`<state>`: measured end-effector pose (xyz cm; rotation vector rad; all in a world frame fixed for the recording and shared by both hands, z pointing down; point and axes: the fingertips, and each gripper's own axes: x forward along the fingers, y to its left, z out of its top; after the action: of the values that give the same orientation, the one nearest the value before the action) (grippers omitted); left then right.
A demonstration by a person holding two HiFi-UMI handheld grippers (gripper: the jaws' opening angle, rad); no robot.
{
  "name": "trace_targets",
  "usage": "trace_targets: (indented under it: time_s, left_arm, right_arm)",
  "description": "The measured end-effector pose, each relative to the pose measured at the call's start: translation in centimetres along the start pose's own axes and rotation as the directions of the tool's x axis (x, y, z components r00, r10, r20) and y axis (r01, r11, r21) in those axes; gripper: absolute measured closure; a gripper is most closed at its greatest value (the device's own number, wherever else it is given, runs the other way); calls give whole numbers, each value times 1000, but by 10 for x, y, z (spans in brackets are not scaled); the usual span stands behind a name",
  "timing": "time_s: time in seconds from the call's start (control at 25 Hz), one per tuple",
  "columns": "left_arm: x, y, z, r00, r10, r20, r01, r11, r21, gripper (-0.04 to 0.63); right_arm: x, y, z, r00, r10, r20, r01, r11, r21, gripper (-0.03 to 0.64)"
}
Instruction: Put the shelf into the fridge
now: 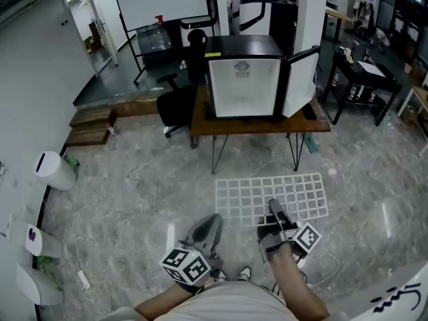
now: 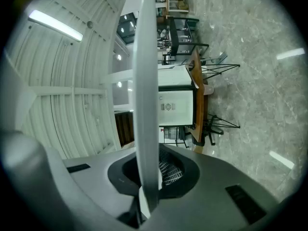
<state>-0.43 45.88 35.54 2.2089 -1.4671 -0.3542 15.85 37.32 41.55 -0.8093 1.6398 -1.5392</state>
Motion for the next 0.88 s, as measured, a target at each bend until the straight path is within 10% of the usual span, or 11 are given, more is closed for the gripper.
trace_targets:
  time_s: [0.88]
  left_arm:
    - [17, -21, -10, 1000, -16, 4, 16, 1000, 21, 589]
  right_arm:
    - [20, -16, 32, 1000, -16, 1, 16, 1000, -6, 572]
